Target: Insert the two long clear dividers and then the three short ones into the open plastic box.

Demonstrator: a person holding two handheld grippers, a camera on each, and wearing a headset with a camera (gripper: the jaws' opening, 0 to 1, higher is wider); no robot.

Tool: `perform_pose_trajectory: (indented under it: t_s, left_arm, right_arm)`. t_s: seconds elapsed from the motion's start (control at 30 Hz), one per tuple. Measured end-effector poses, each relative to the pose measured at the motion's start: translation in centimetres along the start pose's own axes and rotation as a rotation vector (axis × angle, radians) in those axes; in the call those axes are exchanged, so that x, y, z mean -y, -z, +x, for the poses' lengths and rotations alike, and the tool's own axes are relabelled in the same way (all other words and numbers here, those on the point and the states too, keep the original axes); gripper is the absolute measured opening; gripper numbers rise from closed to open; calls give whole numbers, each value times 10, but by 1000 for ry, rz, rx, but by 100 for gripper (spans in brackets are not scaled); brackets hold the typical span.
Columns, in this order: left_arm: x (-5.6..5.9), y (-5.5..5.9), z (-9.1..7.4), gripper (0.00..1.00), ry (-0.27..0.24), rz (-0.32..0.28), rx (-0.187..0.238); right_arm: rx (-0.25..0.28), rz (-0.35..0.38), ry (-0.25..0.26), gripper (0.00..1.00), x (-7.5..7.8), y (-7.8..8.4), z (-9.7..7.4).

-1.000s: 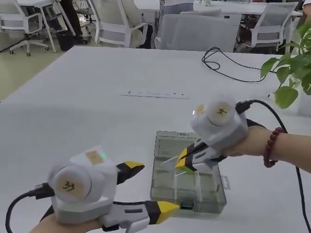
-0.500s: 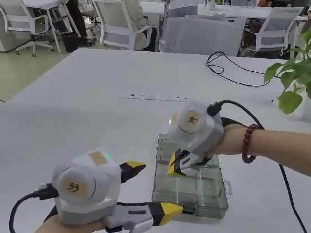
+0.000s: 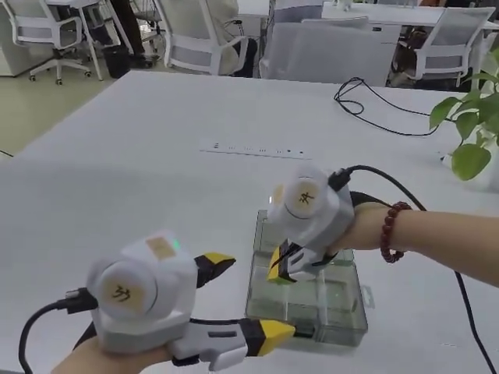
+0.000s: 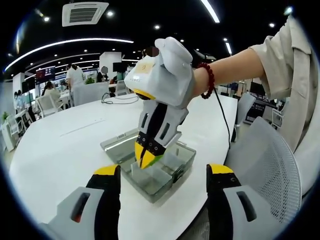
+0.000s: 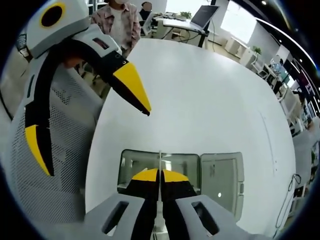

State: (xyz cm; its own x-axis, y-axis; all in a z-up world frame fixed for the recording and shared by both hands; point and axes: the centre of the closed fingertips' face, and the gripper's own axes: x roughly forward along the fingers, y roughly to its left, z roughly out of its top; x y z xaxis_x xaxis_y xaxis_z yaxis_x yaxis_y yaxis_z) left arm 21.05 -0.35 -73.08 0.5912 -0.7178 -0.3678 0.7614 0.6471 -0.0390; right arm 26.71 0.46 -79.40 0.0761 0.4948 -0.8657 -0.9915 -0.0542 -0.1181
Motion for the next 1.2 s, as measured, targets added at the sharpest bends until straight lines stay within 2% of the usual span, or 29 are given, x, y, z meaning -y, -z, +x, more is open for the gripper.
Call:
perform_pose_trajectory:
  t_s: [0.57,0.77,0.93,1.2]
  left_arm:
    - [0,-1,1,71,-5,5,1]
    - [1,0,5,71,-3,-6,-3]
    - [2,-3,7,71,-2,-3,4]
    - [2,-1,6,71,-12,-8,2]
  right_arm:
    - [-34,30,-15,2,1,9,19]
    - [-73,61,-17,2,1,13,29]
    - [-91,73,-31,2,1,15,29]
    - [-124,70,-36,2,0,17,32]
